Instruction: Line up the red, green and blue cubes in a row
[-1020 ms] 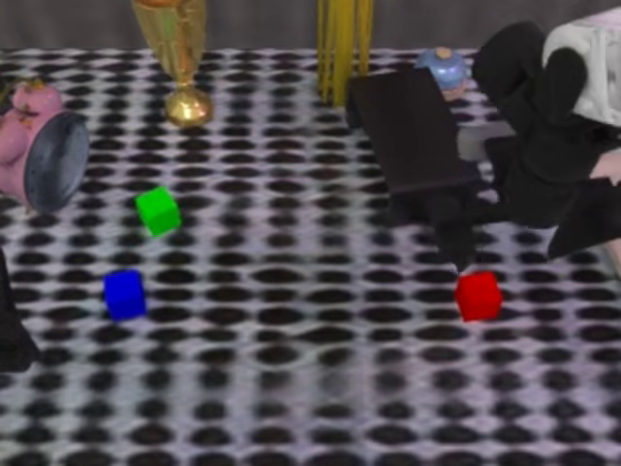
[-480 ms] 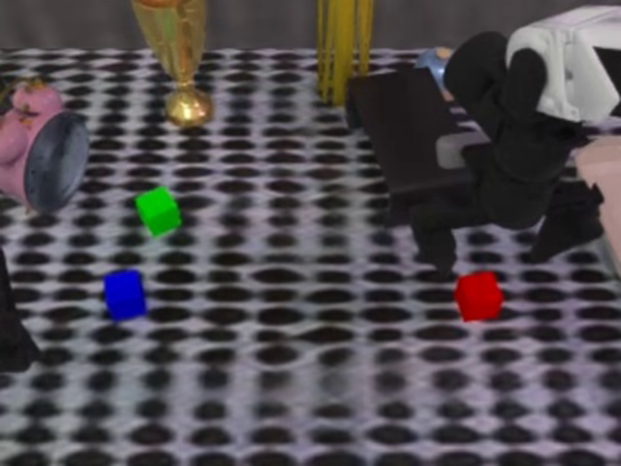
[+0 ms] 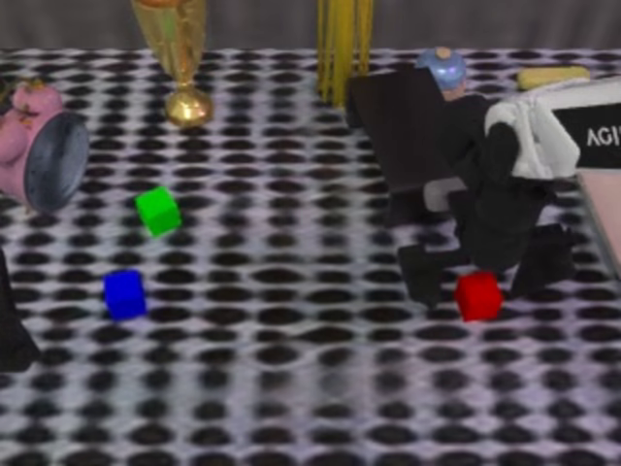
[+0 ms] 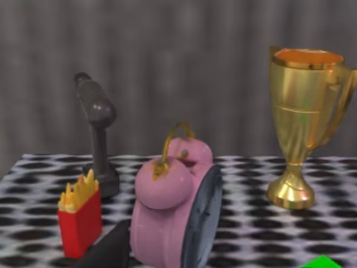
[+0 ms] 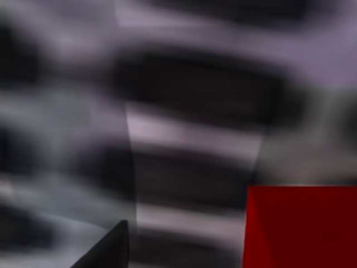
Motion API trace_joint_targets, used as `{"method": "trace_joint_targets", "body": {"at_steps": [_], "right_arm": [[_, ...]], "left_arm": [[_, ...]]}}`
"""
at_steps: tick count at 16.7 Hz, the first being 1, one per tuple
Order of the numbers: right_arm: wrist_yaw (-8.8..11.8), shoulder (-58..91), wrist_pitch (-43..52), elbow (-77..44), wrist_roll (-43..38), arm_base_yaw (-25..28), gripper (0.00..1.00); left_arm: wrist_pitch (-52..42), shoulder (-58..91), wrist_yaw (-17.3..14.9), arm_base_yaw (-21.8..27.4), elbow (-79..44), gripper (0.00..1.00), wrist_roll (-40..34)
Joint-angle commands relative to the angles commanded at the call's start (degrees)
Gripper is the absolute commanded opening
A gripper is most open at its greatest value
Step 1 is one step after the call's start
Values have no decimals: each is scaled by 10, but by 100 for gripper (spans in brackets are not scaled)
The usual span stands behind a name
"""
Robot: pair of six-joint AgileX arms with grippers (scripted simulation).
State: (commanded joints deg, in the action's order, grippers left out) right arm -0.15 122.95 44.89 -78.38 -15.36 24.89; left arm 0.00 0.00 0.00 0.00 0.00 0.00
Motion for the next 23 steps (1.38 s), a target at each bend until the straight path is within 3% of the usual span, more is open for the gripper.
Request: {"method": "trace_joint_targets", "body": {"at_steps": [6,19,23], "right_arm": [[0,20,-33,18,-1,1,100],[0,20,-33,18,-1,1,2],[0,20,-33,18,-1,1,0]], "left_arm": [[0,0,0,0,0,100,0],[0,0,0,0,0,100,0],[0,0,0,0,0,100,0]]}}
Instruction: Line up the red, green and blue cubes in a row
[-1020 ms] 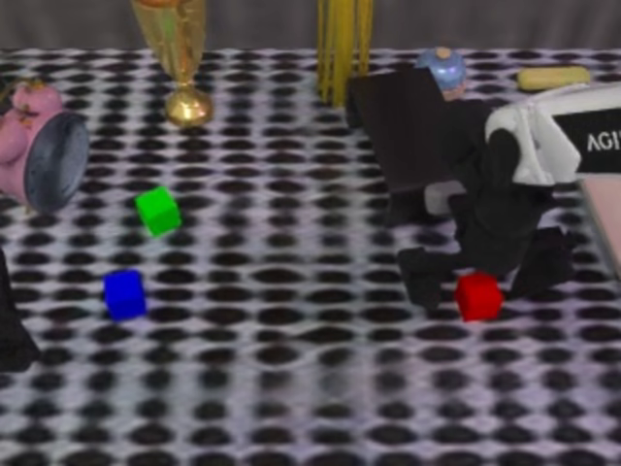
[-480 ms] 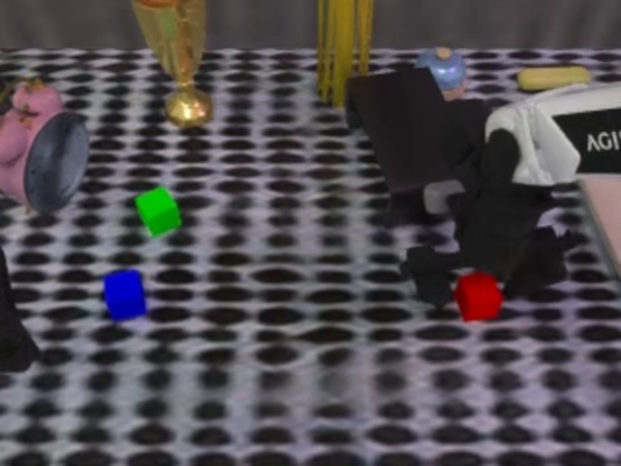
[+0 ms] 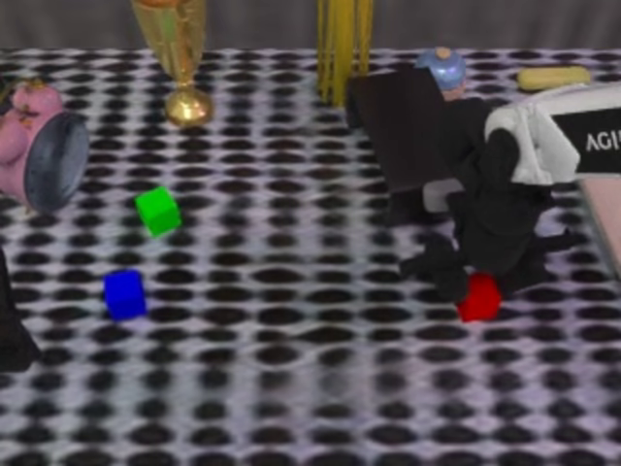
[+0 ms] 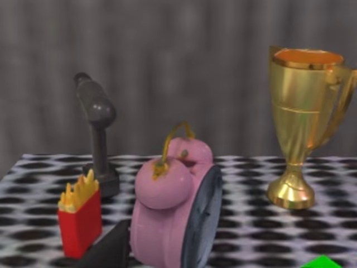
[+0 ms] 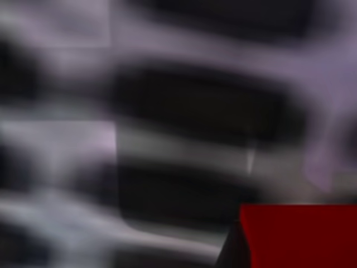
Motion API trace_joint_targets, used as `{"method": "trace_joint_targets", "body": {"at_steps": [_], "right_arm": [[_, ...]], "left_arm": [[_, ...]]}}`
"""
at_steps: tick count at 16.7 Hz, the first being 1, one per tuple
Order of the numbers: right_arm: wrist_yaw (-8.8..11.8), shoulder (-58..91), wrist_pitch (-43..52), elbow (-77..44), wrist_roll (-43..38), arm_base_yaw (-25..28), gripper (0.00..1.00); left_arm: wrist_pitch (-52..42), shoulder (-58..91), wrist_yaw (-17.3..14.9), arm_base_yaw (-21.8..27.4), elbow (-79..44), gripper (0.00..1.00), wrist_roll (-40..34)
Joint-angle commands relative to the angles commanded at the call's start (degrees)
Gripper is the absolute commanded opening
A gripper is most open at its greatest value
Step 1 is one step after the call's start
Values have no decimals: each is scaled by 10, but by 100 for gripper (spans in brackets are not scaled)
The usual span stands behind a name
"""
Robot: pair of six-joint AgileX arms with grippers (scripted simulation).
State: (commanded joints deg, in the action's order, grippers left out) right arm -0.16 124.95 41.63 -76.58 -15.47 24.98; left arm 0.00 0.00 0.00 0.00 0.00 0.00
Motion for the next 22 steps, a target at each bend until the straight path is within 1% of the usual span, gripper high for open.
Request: {"method": "trace_joint_targets", "body": {"at_steps": [4,5,6,8,14,19,22], "right_arm": [[0,0,0,0,0,0,0],[-6,-24,11,-9,3,-1,0],[-6,-25,12,-10,3,-1,0],[-6,-33,34,-23,4,0,0],[-5,-83,143,-80,5,3,0],[-5,-84,149,-84,3,2,0],[-7,-62,166,-121,-36,38,0]], "left_arm": [[0,0,0,0,0,100,0],[0,0,0,0,0,100,0],[0,0,0,0,0,100,0],[0,0,0,0,0,100,0],[0,0,0,0,0,100,0],[0,0,0,0,0,100,0],[0,0,0,0,0,100,0]]}}
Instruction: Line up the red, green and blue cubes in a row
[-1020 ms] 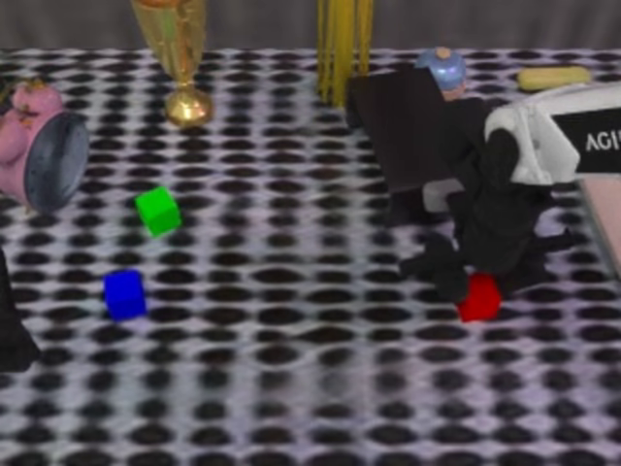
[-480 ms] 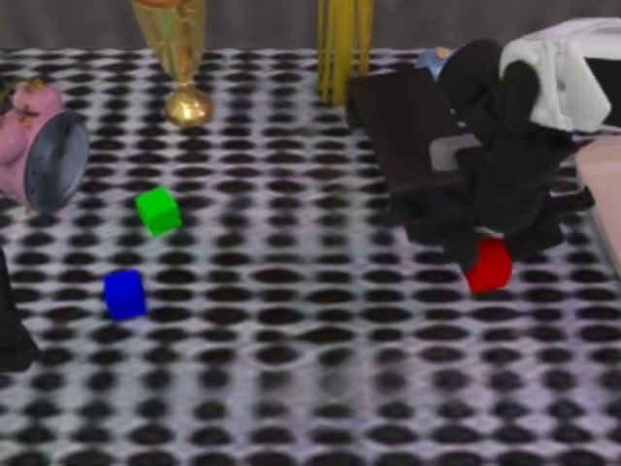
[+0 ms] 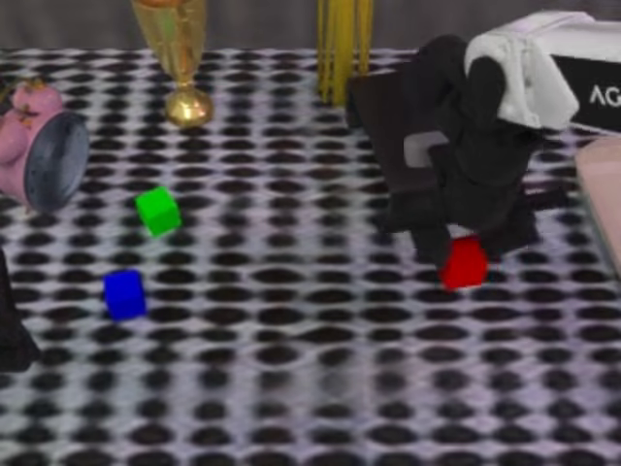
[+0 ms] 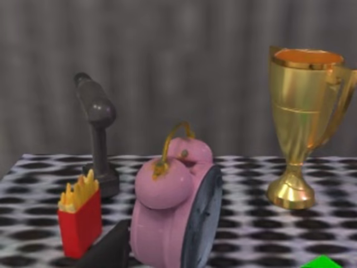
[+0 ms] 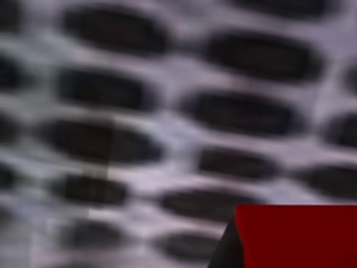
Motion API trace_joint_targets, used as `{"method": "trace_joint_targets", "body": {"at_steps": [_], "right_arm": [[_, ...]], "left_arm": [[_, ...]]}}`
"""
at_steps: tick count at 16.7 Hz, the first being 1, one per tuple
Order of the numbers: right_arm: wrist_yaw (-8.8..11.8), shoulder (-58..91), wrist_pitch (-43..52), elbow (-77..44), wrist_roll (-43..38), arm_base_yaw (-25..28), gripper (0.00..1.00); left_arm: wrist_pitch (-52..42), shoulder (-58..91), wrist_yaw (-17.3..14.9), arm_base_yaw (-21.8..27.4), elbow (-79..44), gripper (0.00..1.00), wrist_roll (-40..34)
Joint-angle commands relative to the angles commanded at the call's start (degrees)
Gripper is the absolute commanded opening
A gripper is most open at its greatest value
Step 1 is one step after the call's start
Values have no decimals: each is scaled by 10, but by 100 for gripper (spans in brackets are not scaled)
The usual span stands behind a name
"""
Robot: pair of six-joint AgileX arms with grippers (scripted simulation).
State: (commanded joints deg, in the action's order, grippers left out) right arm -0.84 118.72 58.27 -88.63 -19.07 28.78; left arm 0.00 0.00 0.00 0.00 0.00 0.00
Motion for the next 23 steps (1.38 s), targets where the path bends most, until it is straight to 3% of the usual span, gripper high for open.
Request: {"method": "trace_joint_targets", "body": {"at_steps": [8,11,18,23], "right_arm": [[-8,106,100,-191,-299,209,0],[-12,127,123,-244,-370,269,0],[-12,129,125,-255,-388,284,0],[-13,150,44,-195,-389,286,0]], "left_arm": [[0,0,0,0,0,100,0],[0,0,0,0,0,100,0],[0,0,0,0,0,100,0],[0,0,0,0,0,100,0]]}}
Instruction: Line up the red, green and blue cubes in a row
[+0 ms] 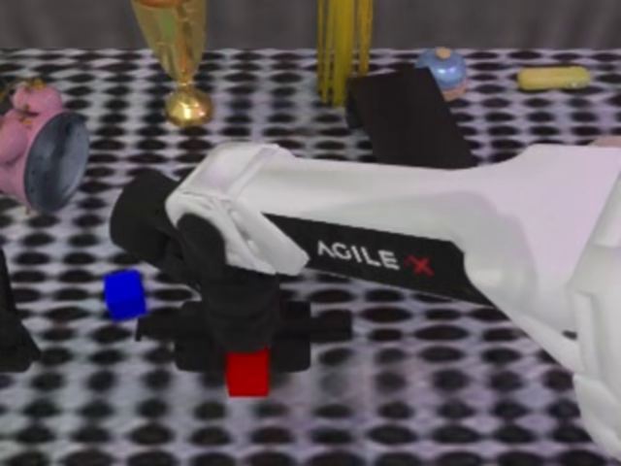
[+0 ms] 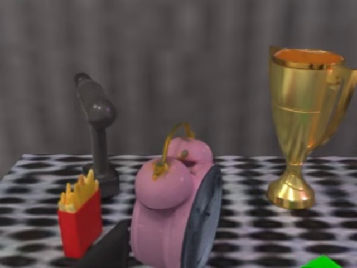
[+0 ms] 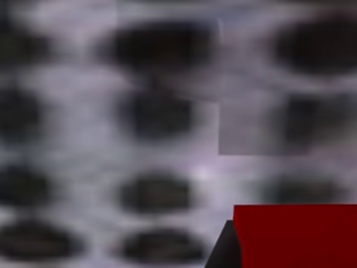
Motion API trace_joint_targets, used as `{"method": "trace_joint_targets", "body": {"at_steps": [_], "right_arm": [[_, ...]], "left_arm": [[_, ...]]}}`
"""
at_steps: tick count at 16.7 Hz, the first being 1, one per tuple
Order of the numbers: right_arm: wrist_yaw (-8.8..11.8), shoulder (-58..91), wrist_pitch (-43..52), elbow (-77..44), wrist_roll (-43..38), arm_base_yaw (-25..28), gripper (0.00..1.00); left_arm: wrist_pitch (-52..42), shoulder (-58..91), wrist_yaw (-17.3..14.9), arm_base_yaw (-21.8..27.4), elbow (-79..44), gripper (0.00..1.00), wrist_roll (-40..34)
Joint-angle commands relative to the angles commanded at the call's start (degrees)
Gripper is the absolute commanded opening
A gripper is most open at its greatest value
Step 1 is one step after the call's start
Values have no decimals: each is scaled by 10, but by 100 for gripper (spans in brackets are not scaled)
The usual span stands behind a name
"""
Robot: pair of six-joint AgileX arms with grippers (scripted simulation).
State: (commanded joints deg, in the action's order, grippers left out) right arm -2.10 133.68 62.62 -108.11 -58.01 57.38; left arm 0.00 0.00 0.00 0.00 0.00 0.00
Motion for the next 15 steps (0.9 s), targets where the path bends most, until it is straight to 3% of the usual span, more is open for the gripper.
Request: {"method": "trace_joint_targets", "body": {"at_steps": [7,15], "right_arm": [[-1,15,-52,40,-1,2,0],[-1,15,-52,40,-1,2,60]], "left_arm": [[0,0,0,0,0,100,0],[0,0,0,0,0,100,0]]}}
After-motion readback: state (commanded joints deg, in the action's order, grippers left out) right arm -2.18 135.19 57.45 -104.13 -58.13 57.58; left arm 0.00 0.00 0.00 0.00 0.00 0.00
